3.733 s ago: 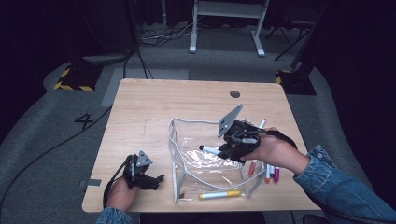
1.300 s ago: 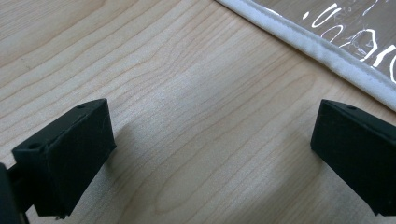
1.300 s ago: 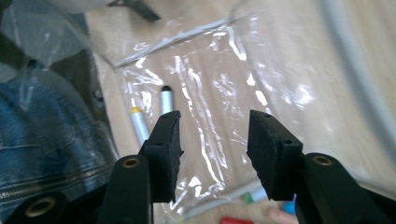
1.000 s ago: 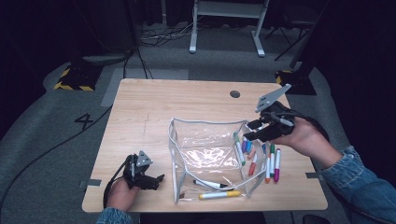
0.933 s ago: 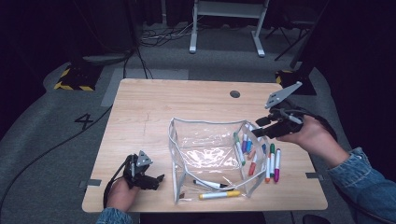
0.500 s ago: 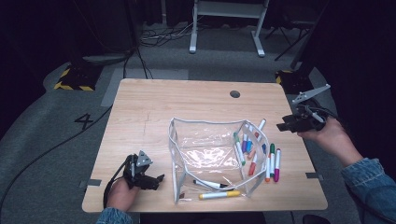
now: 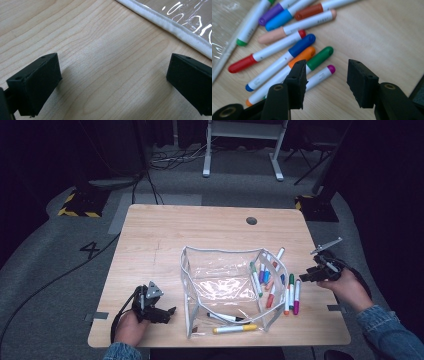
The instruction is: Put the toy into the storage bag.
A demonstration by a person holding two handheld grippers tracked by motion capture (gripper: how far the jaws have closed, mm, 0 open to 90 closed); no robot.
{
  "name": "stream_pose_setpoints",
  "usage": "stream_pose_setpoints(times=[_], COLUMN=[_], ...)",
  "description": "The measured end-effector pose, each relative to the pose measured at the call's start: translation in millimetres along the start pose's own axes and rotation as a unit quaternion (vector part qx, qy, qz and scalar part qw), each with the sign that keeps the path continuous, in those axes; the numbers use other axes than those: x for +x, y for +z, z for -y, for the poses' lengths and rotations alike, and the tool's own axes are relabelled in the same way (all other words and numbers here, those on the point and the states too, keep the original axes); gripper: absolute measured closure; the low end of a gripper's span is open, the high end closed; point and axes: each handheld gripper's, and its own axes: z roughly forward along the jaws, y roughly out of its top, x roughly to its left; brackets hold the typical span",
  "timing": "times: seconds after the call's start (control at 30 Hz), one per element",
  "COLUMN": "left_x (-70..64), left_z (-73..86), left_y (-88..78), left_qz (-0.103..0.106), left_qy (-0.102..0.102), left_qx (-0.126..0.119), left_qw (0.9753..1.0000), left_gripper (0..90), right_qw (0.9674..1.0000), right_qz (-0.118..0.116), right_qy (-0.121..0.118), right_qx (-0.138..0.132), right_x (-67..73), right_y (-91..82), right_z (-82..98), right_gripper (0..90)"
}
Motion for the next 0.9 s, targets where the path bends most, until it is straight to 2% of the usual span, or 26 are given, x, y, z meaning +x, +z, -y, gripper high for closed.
stream_pose_setpoints(times=[0.03,0.1,0.2,0.23,0.4,0.47,0.53,0.63,0.73,0.83,0.87,0.9], left_x=[0.0,0.0,0.0,0.1,0.1,0.3,0.2,0.2,0.3,0.3,0.3,0.3], left_z=[0.0,0.0,0.0,0.0,0.0,0.1,0.2,0.3,0.3,0.3,0.3,0.3], left_y=[0.0,0.0,0.0,0.0,-0.1,-0.4,-0.5,-0.5,-0.5,-0.5,-0.5,-0.6], left_qz=[0.000,0.000,0.000,0.000,0.000,0.000,0.000,0.000,0.000,0.000,0.000,0.000], left_qy=[0.000,0.000,0.000,0.000,0.001,0.002,0.002,0.002,0.002,0.002,0.002,0.002], left_qx=[0.000,0.000,0.000,0.000,0.000,0.001,0.001,0.001,0.001,0.002,0.002,0.002], left_qw=[1.0000,1.0000,1.0000,1.0000,1.0000,1.0000,1.0000,1.0000,1.0000,1.0000,1.0000,1.0000], left_gripper=[0.0,0.0,0.0,0.0,0.0,0.0,0.0,0.0,0.0,0.0,0.0,0.0], right_qw=[1.0000,0.9997,0.9993,0.9988,0.9980,0.9980,0.9981,0.9981,0.9972,0.9969,0.9969,0.9969], right_qz=[0.000,-0.015,-0.022,-0.030,-0.035,-0.019,-0.002,0.006,0.032,0.032,0.021,0.021], right_qy=[0.000,0.012,0.012,0.015,0.030,0.021,0.016,0.015,0.013,0.022,0.033,0.033], right_qx=[0.000,0.016,0.027,0.036,0.043,0.057,0.059,0.059,0.067,0.069,0.069,0.069], right_x=[0.0,1.6,4.4,6.5,6.8,7.2,7.5,6.9,5.9,3.9,0.4,0.4], right_y=[0.0,15.5,25.1,32.9,39.3,43.1,42.1,40.7,38.3,37.7,36.9,36.9], right_z=[0.0,8.6,13.6,17.7,20.9,23.5,25.5,28.1,32.0,32.7,33.3,33.3], right_gripper=[49.5,48.9,48.9,48.8,48.4,52.9,56.5,61.2,75.2,76.0,76.2,76.2])
